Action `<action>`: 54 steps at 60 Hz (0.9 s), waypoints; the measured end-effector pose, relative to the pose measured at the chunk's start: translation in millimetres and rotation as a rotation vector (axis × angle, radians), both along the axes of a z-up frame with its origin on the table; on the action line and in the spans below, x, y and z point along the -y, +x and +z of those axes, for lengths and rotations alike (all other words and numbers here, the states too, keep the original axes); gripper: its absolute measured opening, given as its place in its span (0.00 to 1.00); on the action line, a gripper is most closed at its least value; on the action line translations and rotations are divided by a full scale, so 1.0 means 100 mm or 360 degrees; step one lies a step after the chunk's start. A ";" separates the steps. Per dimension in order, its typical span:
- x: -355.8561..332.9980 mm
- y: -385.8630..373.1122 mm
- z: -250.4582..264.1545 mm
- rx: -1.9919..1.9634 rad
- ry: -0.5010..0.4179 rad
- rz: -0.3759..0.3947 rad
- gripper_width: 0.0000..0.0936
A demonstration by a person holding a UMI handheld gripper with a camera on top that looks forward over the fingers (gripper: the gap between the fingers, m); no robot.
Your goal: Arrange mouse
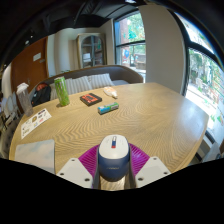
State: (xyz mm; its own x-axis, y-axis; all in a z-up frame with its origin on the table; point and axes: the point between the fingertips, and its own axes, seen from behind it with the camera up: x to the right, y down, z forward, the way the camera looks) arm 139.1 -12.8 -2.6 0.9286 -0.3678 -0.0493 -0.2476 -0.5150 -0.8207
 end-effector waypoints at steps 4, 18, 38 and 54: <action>0.05 -0.19 0.29 0.0024 0.0108 0.0043 0.43; 0.21 -1.56 1.64 0.0085 0.0525 0.0363 0.43; 0.14 -2.84 0.93 0.0002 0.0368 0.0645 0.43; 0.09 -2.97 0.26 -0.0048 0.0178 0.0697 0.44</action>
